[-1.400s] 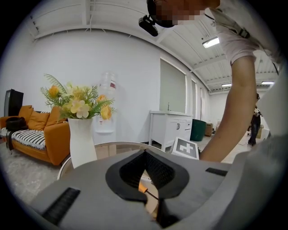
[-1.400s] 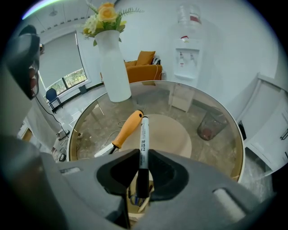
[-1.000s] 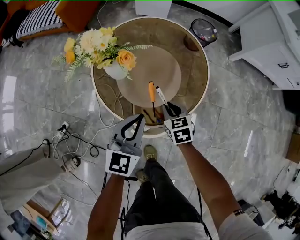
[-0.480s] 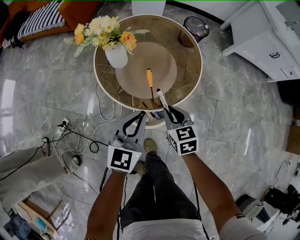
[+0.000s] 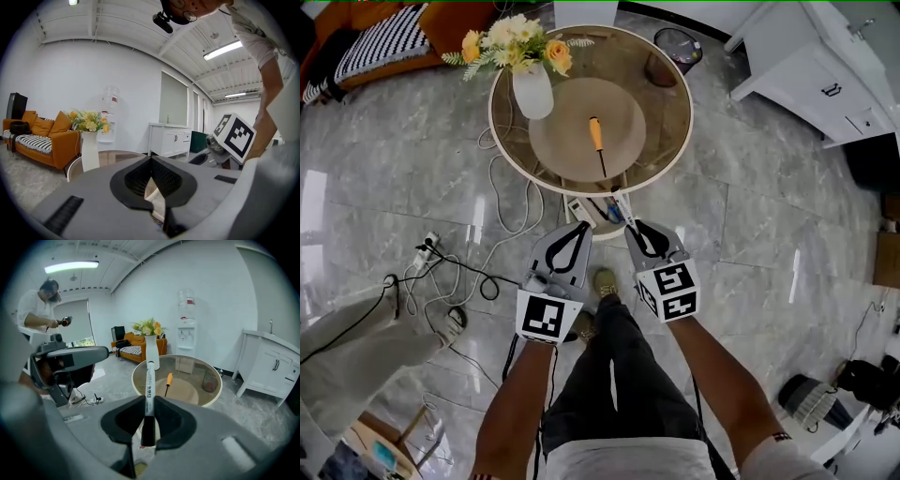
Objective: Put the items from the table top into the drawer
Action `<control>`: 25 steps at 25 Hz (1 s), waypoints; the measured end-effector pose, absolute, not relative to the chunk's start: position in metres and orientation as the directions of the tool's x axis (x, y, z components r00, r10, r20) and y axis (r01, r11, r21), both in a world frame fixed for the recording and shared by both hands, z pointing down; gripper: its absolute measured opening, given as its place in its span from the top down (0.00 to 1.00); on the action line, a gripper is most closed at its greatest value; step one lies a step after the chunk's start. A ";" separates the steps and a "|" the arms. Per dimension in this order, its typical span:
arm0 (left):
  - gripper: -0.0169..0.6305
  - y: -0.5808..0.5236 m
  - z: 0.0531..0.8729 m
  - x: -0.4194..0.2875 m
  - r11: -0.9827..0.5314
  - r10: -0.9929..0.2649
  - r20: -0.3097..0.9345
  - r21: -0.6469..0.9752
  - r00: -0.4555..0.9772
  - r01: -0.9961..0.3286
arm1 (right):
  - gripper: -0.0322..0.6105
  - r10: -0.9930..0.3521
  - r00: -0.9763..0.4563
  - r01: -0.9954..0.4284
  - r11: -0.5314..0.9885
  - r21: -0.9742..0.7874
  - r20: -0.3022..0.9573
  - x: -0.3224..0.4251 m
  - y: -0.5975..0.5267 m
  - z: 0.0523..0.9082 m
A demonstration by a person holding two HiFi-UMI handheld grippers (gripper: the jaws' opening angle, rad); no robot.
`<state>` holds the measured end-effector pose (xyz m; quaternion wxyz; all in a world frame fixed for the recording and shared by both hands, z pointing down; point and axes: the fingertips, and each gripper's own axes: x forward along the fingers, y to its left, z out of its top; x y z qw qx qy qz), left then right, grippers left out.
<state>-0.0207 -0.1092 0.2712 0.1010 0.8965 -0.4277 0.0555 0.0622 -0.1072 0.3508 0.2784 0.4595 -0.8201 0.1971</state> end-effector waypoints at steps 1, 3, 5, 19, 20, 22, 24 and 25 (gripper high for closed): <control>0.97 -0.104 0.273 -0.022 -0.612 -0.756 0.188 0.138 0.628 -0.779 | 0.85 -0.639 -0.425 -0.860 0.506 -0.066 0.641 0.060 -0.099 0.352; 0.97 -0.096 0.277 -0.023 -0.610 -0.756 0.190 0.140 0.626 -0.780 | 0.85 -0.627 -0.428 -0.853 0.518 -0.063 0.651 0.058 -0.085 0.358; 0.97 -0.089 0.283 -0.024 -0.606 -0.758 0.194 0.145 0.623 -0.782 | 0.85 -0.613 -0.429 -0.848 0.526 -0.062 0.664 0.058 -0.075 0.368; 0.97 -0.084 0.378 -0.024 -0.520 -0.816 0.206 0.144 0.540 -0.842 | 0.85 -0.522 -0.437 -0.810 0.583 -0.068 0.732 0.072 -0.077 0.488; 0.97 -0.086 0.388 -0.024 -0.516 -0.820 0.203 0.140 0.535 -0.845 | 0.85 -0.519 -0.438 -0.808 0.585 -0.069 0.734 0.073 -0.080 0.500; 0.97 -0.090 0.407 -0.024 -0.510 -0.827 0.196 0.131 0.526 -0.850 | 0.85 -0.511 -0.440 -0.803 0.591 -0.069 0.739 0.073 -0.088 0.524; 0.97 -0.097 0.426 -0.025 -0.501 -0.836 0.185 0.123 0.516 -0.856 | 0.85 -0.503 -0.440 -0.798 0.598 -0.068 0.744 0.073 -0.098 0.549; 0.97 -0.101 0.436 -0.026 -0.495 -0.842 0.178 0.121 0.509 -0.860 | 0.85 -0.497 -0.440 -0.796 0.601 -0.069 0.748 0.074 -0.102 0.562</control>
